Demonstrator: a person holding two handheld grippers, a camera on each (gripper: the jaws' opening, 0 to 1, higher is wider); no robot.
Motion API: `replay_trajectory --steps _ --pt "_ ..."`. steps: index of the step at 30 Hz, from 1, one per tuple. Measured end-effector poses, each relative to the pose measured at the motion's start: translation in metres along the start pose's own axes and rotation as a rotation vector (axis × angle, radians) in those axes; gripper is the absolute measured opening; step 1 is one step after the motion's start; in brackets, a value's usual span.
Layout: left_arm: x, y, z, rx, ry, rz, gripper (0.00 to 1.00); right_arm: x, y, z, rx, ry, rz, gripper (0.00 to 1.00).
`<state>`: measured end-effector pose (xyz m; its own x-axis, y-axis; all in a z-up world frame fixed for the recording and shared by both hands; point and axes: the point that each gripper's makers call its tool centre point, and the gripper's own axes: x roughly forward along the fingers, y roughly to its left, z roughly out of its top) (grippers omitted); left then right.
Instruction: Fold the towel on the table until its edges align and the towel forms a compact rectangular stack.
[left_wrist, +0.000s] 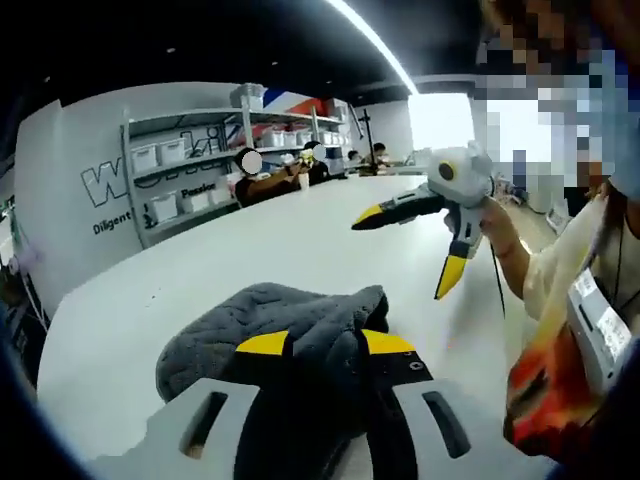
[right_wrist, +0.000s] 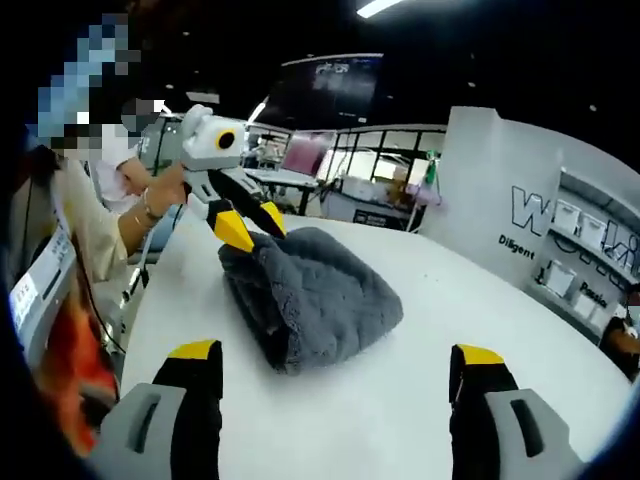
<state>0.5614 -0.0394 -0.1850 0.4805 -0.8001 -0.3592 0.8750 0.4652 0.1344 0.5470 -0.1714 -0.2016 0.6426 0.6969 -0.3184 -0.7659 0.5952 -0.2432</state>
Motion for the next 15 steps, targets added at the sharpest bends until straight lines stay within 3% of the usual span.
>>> replay_trajectory --steps 3,8,13,15 --pt "0.001 0.004 -0.009 0.049 0.049 0.023 0.05 -0.001 0.000 -0.002 0.006 0.001 0.001 0.94" --pt "0.000 0.010 -0.011 0.221 0.127 0.087 0.04 0.000 0.005 -0.002 0.004 0.000 0.008 0.93" --pt "-0.006 0.025 0.013 0.247 0.070 0.131 0.03 0.004 0.015 0.005 -0.078 0.009 -0.025 0.80" --pt "-0.012 0.043 0.024 0.264 0.052 0.189 0.03 0.005 0.024 0.011 -0.099 -0.002 -0.015 0.79"
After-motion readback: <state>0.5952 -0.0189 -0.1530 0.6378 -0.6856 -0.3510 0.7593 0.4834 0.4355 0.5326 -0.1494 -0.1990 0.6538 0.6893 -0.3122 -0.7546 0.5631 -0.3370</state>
